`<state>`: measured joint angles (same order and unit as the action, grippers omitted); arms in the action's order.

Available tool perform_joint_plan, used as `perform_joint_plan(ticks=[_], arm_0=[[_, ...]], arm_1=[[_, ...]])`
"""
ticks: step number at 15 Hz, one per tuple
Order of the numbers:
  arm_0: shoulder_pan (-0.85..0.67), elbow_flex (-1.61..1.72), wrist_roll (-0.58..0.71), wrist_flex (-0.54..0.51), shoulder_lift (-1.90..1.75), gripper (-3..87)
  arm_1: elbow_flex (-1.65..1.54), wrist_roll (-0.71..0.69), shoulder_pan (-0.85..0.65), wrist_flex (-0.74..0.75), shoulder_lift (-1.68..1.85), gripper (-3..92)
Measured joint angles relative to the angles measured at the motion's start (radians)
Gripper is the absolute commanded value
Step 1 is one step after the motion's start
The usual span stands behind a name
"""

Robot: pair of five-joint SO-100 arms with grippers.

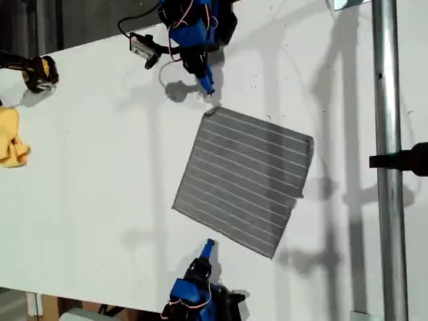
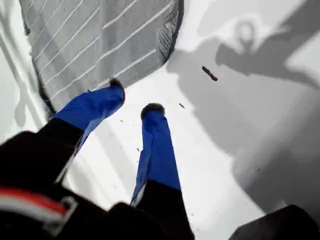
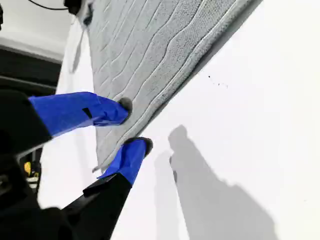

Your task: Grasp corners of a towel and fold twice.

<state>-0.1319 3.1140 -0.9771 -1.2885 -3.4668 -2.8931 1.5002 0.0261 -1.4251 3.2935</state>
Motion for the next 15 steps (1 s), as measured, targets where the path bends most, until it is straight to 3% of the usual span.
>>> perform_joint_plan(ticks=[1,3,4,7,10,15], arm_0=[[0.000,0.000,-0.012,0.000,0.000,-1.5],[-0.002,0.000,-0.262,0.000,0.000,-1.5],[-0.005,0.000,-0.310,0.000,0.000,-1.5],[-0.003,0.000,-0.337,0.000,0.000,-1.5],[-0.003,0.000,-0.339,0.000,0.000,-1.5],[-0.003,0.000,-0.339,0.000,0.000,-1.5]], arm_1=[[0.000,0.000,0.000,0.000,0.000,1.2],[0.000,0.000,-0.071,-0.009,0.002,-0.1],[0.000,0.000,-0.072,-0.011,0.002,-0.1],[0.005,0.000,-0.078,0.008,0.002,-0.1],[0.086,0.000,0.018,0.121,-0.095,-0.1],[0.606,-0.060,0.207,0.282,-0.850,-0.1]])
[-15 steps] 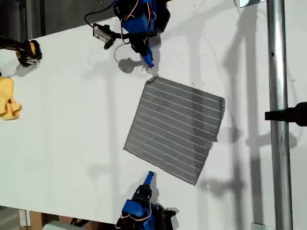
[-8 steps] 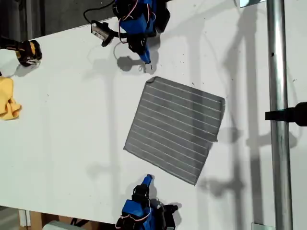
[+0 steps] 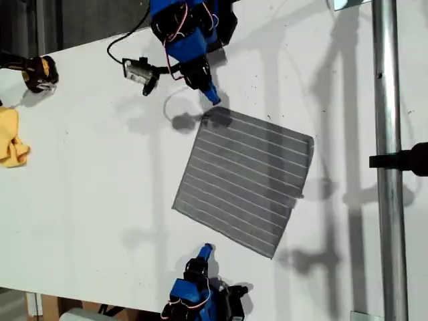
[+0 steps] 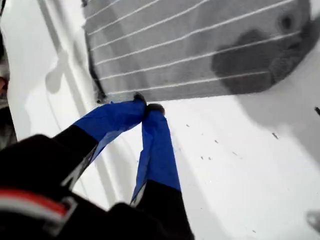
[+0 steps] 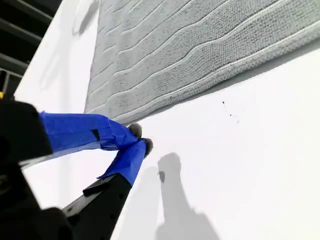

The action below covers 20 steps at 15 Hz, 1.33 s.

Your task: Grasp corners of a towel and fold twice.

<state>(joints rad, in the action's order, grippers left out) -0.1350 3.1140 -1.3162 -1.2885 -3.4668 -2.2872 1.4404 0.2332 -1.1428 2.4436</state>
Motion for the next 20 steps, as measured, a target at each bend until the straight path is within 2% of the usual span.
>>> perform_joint_plan(ticks=[4,7,8,9,11,13,14,20], arm_0=[[0.000,0.000,0.000,0.000,0.000,-1.5],[0.000,0.000,0.000,0.000,0.000,-1.5],[0.000,0.000,0.002,0.000,0.000,-1.5],[0.000,0.000,0.003,0.000,0.000,-1.5],[0.000,0.000,0.003,0.000,0.000,-1.5],[0.000,0.000,0.006,0.000,0.000,-1.5],[0.000,0.000,0.011,0.000,0.000,-1.5],[0.000,0.000,0.012,0.000,0.000,-1.5]], arm_1=[[0.459,-0.040,0.169,0.008,-0.569,-0.1],[0.704,-0.040,0.261,0.038,-0.816,-0.1],[0.742,-0.041,0.281,0.061,-0.874,2.8],[0.750,-0.041,0.299,0.100,-0.911,8.1],[0.746,-0.041,0.331,0.219,-0.937,35.0],[0.713,-0.075,0.354,0.376,-0.940,37.2],[0.712,-0.089,0.360,0.396,-0.950,38.9],[0.729,-0.097,0.385,0.301,-1.117,38.2]])
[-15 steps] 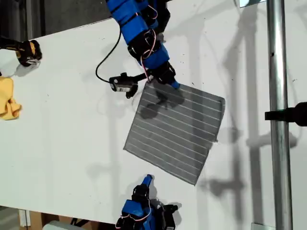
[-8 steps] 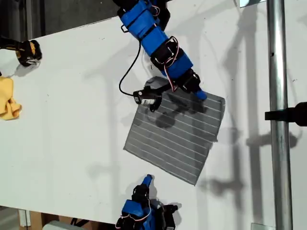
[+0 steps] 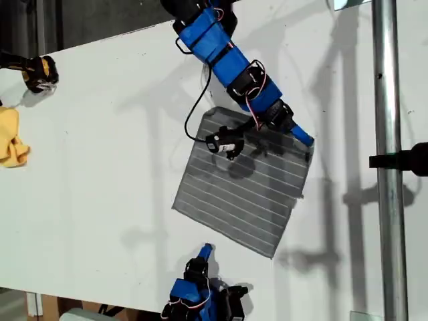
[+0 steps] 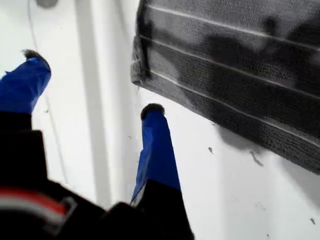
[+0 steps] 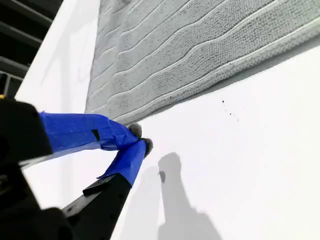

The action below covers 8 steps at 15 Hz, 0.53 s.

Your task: Grasp corners of a towel and fold twice.

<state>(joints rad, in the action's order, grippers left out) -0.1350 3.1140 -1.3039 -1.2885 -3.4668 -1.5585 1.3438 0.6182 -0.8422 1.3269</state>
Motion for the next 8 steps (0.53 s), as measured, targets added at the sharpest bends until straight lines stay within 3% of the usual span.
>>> perform_joint_plan(ticks=[8], arm_0=[[0.000,0.000,0.009,0.003,0.000,-1.5]], arm_1=[[0.176,-0.009,0.000,-0.069,-0.181,38.2]])
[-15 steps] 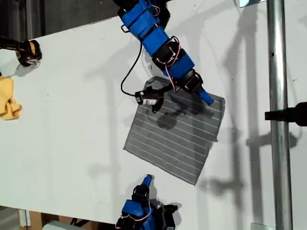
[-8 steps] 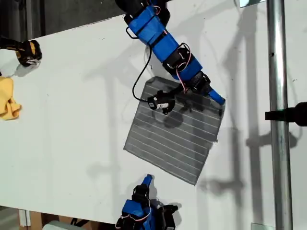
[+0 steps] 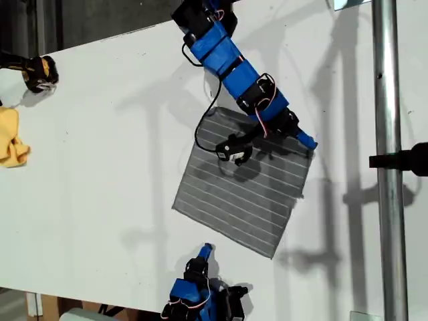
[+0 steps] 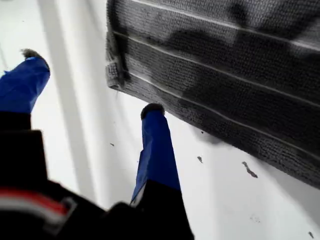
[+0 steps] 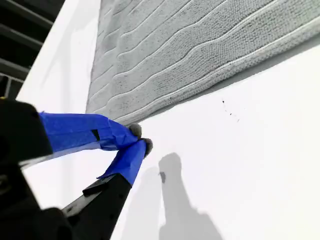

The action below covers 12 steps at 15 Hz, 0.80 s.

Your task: Grasp corners of a towel and fold twice.

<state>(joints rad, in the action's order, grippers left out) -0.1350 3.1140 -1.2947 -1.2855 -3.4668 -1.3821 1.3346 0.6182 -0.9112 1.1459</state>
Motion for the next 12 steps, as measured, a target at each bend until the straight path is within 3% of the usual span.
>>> perform_joint_plan(ticks=[12], arm_0=[[0.000,0.000,0.000,0.000,0.000,-1.5]], arm_1=[[0.146,0.000,-0.002,-0.046,-0.189,36.7]])
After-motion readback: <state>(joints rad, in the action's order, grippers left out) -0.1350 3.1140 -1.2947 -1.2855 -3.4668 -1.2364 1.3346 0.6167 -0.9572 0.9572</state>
